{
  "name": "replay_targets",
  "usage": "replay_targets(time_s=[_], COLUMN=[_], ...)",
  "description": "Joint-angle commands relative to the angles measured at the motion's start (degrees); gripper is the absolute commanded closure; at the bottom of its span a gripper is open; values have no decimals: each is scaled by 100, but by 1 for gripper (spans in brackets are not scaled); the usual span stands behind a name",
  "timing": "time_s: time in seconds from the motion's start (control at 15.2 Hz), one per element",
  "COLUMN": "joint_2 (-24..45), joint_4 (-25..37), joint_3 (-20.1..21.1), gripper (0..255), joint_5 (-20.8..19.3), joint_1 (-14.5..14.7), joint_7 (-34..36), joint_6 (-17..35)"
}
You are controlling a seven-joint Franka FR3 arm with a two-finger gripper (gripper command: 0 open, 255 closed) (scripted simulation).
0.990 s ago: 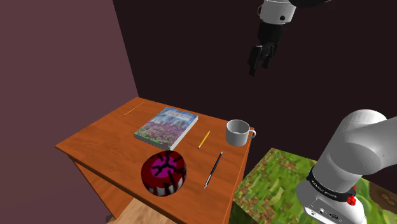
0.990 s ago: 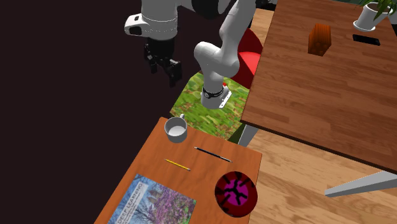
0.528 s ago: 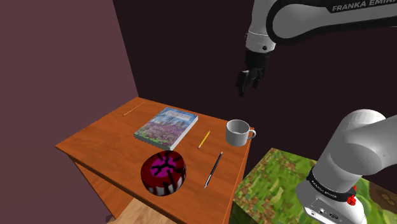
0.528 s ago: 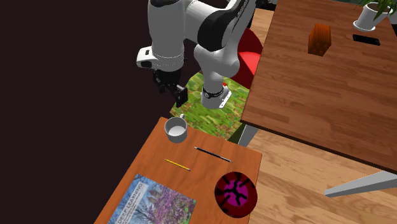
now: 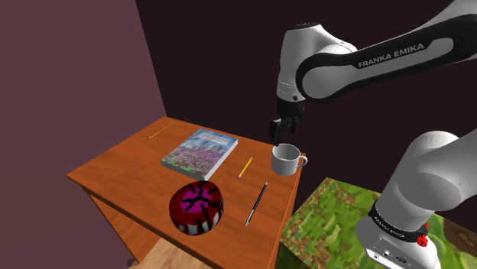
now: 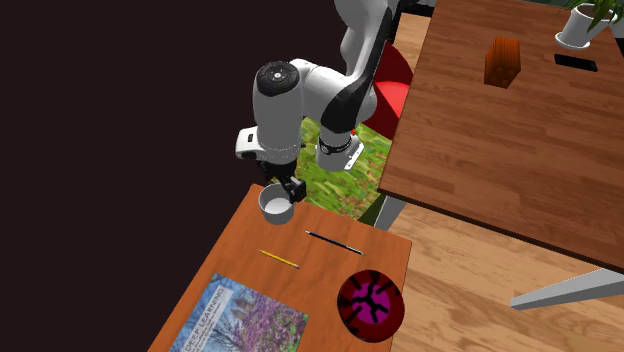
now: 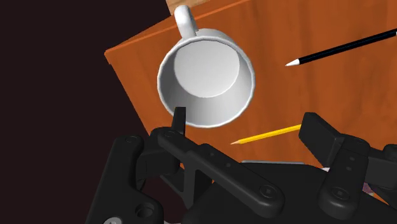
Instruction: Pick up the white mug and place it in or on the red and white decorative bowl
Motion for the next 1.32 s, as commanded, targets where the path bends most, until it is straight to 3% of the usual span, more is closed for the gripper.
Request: replay_targets(time_s=[0.0, 0.66, 1.19, 1.25], joint_2=[278, 1111, 1110, 1110], joint_4=[-151, -581, -581, -581], joint_3=[155, 458, 457, 457], gripper=[0, 0, 0, 255], joint_5=[52, 50, 50, 50], joint_1=[17, -34, -33, -33], joint_7=[170, 452, 452, 452], joint_6=[382, 1567, 1566, 1566])
